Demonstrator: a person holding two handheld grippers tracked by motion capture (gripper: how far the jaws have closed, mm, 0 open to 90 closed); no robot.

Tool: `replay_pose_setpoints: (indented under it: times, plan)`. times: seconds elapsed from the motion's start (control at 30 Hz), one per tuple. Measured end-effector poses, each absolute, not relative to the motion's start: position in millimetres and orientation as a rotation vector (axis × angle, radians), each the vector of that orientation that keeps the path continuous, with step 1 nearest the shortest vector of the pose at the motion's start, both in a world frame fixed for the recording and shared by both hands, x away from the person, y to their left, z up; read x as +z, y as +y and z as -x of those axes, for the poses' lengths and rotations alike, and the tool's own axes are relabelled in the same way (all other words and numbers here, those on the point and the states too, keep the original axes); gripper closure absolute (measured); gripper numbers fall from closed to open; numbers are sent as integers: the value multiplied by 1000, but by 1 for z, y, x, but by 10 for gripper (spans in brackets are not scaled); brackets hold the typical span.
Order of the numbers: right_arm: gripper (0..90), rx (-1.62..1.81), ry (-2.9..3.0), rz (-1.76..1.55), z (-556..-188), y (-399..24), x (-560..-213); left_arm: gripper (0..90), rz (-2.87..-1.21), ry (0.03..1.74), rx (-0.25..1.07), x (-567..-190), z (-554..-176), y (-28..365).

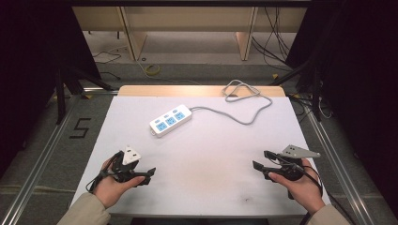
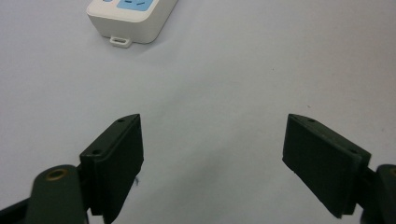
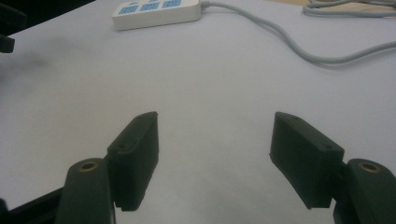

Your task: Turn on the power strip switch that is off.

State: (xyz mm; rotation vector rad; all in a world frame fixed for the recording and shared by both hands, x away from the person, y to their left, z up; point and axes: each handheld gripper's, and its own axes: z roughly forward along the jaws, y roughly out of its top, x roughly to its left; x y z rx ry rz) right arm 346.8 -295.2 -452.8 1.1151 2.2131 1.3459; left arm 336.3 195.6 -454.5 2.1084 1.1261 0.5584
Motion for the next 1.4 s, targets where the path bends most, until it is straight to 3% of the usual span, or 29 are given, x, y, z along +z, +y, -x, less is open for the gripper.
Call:
replay_pose_setpoints:
  times: [0.13,0.2,0.23,0.27,0.33,1.4]
  plan:
    - [333,1346,2213,-1119,-345,-296,-453,338,-2097,1128,576,-451,-336,195]
    - [333,1349,2209,-1120,-345,-296,-452,522,-2085,1149,571,-448,-335,197]
    - [333,1350,2212,-1121,-344,-295,-452,705,-2081,1165,574,-446,-335,198]
    - [333,1350,2212,-1121,-344,-295,-452,705,-2077,1162,573,-445,-335,199]
    - [333,1342,2219,-1112,-343,-294,-452,878,-2073,1159,563,-444,-336,202]
    - [327,1332,2241,-1098,-342,-286,-452,896,-2113,1185,509,-437,-401,185]
